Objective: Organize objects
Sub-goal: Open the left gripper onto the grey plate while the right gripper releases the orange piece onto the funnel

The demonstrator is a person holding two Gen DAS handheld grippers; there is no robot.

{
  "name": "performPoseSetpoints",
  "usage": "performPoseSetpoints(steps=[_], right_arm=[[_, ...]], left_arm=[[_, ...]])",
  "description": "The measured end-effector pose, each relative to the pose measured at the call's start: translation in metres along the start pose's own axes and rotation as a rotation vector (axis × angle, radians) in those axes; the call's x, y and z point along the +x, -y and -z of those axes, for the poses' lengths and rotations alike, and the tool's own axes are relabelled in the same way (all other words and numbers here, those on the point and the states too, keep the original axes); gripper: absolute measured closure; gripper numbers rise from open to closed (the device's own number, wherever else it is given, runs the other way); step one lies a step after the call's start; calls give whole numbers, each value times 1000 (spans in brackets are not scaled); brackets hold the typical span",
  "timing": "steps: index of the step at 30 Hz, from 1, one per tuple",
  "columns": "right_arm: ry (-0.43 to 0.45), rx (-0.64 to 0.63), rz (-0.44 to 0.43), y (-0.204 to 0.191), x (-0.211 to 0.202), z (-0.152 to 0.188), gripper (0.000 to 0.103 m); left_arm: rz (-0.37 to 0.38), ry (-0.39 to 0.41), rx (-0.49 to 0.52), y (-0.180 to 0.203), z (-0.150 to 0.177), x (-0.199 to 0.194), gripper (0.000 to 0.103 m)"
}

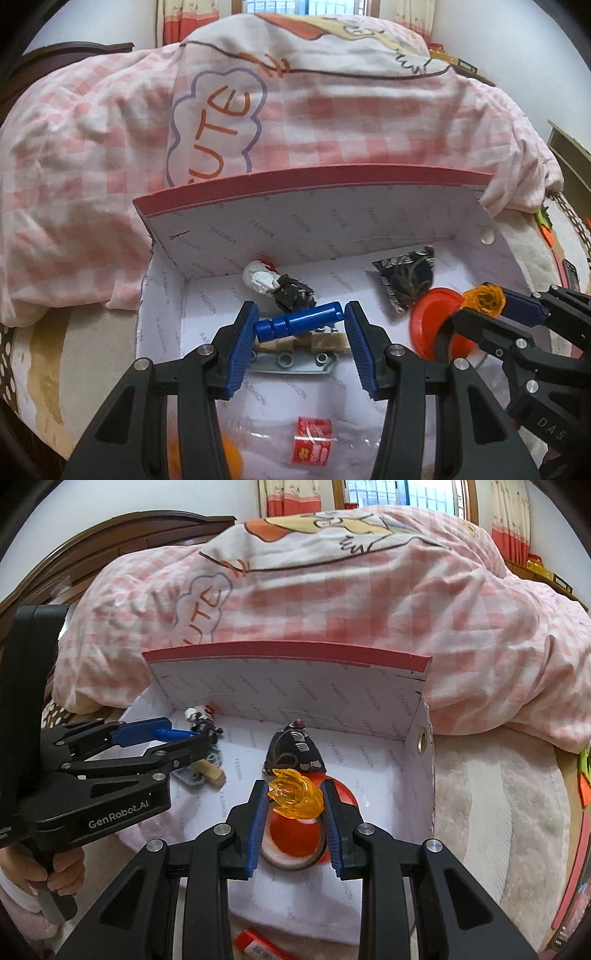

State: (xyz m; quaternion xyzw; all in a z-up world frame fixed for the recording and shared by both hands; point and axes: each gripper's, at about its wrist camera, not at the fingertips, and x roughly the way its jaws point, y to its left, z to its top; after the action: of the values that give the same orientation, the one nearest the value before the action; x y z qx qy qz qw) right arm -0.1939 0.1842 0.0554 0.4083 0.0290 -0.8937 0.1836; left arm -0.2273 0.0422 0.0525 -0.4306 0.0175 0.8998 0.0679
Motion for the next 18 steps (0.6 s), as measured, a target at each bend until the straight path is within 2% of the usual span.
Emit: performPoseSetpoints(steps=[13,15,18], right_arm=[[-15,-6,-6,1,15,-8,73],[-21,-10,2,0,17,-8,73],[-15,-23,31,-1,17,-8,66]], left_arm=[[-2,-29,-17,1,0,15,54],[0,-38,-19,2,0,16,51],[3,-34,-19,4,1,15,45]])
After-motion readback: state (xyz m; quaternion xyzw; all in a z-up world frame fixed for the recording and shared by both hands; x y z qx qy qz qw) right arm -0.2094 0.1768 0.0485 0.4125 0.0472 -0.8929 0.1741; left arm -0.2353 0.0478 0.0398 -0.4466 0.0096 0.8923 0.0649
